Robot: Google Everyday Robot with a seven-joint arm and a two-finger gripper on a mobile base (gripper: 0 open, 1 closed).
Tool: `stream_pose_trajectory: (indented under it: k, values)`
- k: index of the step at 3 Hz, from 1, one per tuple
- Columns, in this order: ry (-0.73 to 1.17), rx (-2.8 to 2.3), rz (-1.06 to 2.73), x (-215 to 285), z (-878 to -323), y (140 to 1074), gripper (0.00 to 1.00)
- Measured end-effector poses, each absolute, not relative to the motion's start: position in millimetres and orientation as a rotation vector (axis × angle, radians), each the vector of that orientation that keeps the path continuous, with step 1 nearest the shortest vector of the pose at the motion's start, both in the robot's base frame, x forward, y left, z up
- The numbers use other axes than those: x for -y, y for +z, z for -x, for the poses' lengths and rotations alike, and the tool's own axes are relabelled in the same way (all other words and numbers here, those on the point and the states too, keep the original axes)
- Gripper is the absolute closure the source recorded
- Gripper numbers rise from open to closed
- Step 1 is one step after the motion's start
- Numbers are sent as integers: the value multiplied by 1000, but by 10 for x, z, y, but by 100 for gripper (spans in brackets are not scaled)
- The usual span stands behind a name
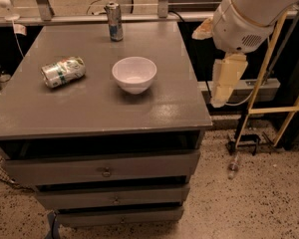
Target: Move white bowl near redbull can
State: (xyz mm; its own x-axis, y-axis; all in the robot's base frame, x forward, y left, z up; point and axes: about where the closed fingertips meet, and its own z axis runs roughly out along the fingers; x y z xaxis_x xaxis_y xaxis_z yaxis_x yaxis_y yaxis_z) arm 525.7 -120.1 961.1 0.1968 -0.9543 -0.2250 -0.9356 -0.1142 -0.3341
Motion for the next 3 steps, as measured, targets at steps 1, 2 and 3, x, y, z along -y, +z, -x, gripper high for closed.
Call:
stream_pose_trajectory:
  k: [1, 2, 3]
  values:
    - [-118, -1703, 2178, 991, -5336, 9503, 0]
    - [-73, -1590, 2240, 718, -5523, 9325, 0]
    - [54, -1513, 2272, 458, -5643, 9094, 0]
